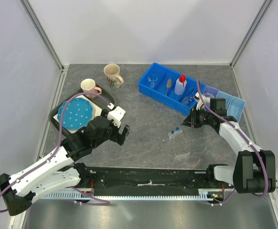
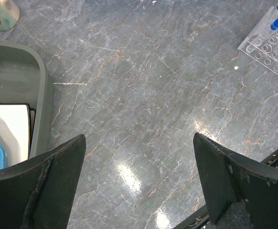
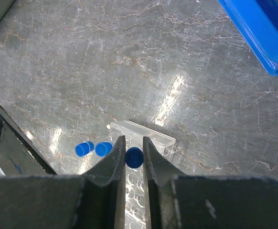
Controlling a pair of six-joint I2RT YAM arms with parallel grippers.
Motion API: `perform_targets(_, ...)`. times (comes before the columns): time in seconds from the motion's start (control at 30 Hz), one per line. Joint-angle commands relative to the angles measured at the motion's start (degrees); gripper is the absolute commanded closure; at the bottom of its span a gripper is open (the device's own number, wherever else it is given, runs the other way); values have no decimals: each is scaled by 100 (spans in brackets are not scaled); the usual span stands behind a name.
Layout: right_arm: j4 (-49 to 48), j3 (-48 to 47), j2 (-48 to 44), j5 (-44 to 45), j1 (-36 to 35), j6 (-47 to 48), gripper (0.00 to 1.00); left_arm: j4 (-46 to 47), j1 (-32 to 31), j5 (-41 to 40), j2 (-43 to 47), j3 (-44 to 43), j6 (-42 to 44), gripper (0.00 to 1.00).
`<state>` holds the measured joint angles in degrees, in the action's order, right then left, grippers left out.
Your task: Organize the chemistry lab equipment
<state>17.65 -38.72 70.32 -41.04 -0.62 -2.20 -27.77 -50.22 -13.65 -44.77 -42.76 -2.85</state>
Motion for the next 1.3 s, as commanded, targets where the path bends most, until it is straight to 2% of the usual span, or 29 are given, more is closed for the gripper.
perform_targets(0.0, -359, 84, 113, 60, 10, -176, 83, 87, 12, -129, -14, 5, 224, 1)
perform_targets(0.77, -438, 277, -379, 210, 10, -360, 78, 87, 12, -77, -31, 5, 224, 1)
perform_targets(1.27, -517, 347, -353, 175, -34, -378, 78, 87, 12, -59, -102, -4, 215, 1)
